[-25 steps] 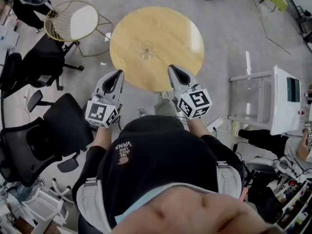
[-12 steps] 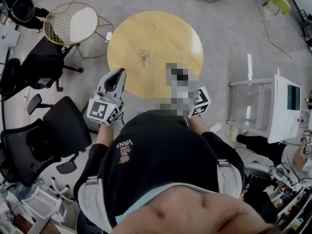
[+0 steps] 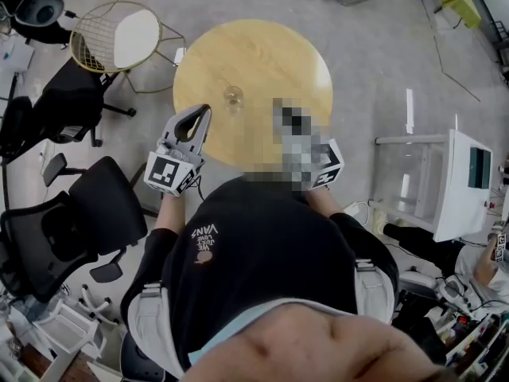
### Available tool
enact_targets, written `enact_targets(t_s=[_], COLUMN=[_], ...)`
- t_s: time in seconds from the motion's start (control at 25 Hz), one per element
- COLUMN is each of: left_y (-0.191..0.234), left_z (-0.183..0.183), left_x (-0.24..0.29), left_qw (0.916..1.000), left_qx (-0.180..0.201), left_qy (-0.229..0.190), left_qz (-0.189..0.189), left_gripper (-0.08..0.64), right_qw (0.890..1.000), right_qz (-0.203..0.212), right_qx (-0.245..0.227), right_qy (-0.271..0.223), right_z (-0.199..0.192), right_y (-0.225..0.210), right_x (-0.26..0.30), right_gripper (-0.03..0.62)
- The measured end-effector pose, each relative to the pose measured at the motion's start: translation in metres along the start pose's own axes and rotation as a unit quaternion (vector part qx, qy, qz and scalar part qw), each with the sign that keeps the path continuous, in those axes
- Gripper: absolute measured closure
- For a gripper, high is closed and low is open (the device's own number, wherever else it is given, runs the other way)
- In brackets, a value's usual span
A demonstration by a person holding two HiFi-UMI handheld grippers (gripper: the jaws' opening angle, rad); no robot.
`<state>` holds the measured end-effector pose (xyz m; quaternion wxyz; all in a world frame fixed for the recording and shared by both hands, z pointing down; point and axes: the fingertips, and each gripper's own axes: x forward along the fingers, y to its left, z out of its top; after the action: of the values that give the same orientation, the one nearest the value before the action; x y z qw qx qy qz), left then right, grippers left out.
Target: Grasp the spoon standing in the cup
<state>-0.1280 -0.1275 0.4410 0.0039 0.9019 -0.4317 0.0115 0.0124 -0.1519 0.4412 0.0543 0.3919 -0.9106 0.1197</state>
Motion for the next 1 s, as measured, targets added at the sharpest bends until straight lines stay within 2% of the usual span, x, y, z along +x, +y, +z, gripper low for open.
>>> enact_targets(t_s=[0.28,0.72,1.0], left_y=[0.005,0.006,0.004], left_z=[-0.015,-0.043,-0.071], left_x=[0.021,0.035,0.048], left_qw=[0.9998,0.9992,0.9969], left_qx=[0.009,0.003,0.001], left_qy=[0.002,0.011,0.036], left_qz=[-0.02,-0.039,-0.07], left_gripper=[0.551,0.549,0.549], right_qw=[1.0,1.0,1.0], right_qz=[-0.004,-0.007,-0.012], right_qx=[0.002,0.006,0.01], right_qy=[-0.001,0.004,0.013], right_z=[0.0,-0.004,-0.012], right_y=[-0.012,-0.022,-0.031], right_x=[0.004,0.004,0.008], right_gripper=[0.595,0.595,0.595])
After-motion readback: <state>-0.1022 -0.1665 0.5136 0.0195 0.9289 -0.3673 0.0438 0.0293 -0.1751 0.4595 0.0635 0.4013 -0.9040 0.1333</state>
